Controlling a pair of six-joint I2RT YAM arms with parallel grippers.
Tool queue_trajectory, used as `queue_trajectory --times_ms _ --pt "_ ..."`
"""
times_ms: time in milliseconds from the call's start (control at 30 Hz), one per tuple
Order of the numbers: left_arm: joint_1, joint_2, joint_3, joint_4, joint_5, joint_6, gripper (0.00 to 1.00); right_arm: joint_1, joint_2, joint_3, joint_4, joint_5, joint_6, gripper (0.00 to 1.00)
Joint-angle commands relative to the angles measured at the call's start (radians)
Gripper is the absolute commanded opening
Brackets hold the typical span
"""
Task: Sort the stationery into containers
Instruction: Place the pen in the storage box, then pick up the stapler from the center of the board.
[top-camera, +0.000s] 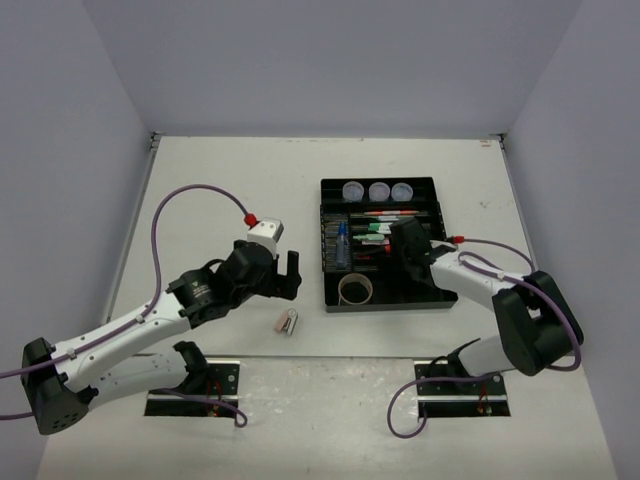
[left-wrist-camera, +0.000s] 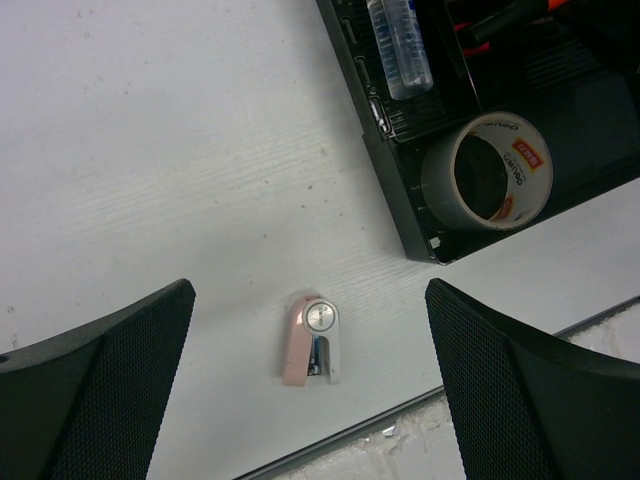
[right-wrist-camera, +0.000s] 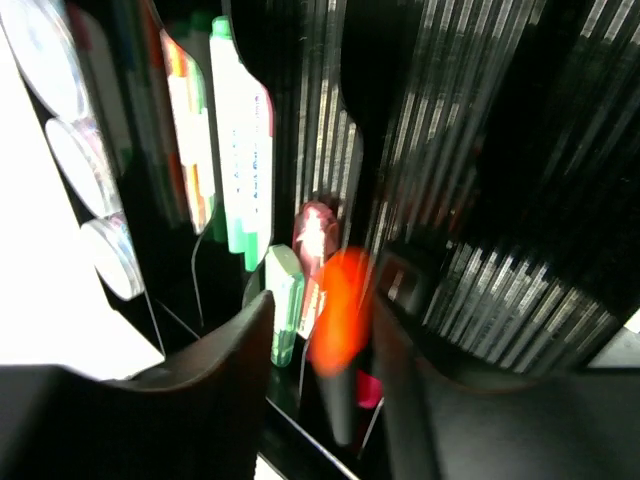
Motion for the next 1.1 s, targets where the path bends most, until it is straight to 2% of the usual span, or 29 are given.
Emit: queue_trajectory --times_ms 0,133,267,367,500,600,667,833,933,1033,1067 --pt "-0.002 0.005 -0.024 0.033 0.009 -0.029 1.00 0.001 -0.054 -0.018 0.070 0.052 -0.038 0.57" --pt "-0.003 0.049 -0.043 0.030 0.040 -0.050 1.00 0.002 -0.133 -0.028 0.057 0.061 -0.072 0.63" --pt "-0.008 0.130 -0.065 0.044 0.089 -0.060 1.00 0.007 -0.283 -0.030 0.026 0.093 -0.155 0.66" --pt "-0.028 0.184 -0.065 0.043 0.096 -0.056 0.97 0.008 -0.379 -0.027 0.020 0.093 -0.271 0.69" --pt "-0.100 0.298 -0.043 0.048 0.082 -0.059 0.94 0.008 -0.501 -0.035 0.086 0.010 -0.550 0.71" --pt "-0.122 0.342 -0.035 0.048 0.072 -0.062 0.88 0.008 -0.553 -0.042 0.074 -0.038 -0.641 0.71" --pt "-0.127 0.390 -0.030 0.038 0.068 -0.063 0.79 0.008 -0.607 -0.061 0.058 -0.065 -0.695 0.71" --pt "-0.137 0.455 -0.030 -0.005 0.018 -0.109 0.76 0.008 -0.765 -0.125 0.041 -0.076 -0.740 0.70" --pt "-0.137 0.474 -0.042 0.004 -0.004 -0.116 0.64 0.008 -0.816 -0.134 0.034 -0.074 -0.763 0.70" --pt "-0.137 0.481 -0.049 0.032 -0.002 -0.112 0.39 0.008 -0.837 -0.143 0.051 -0.138 -0.818 0.70" --pt "-0.137 0.481 -0.050 0.037 0.001 -0.108 0.34 0.008 -0.836 -0.146 0.067 -0.162 -0.852 0.71"
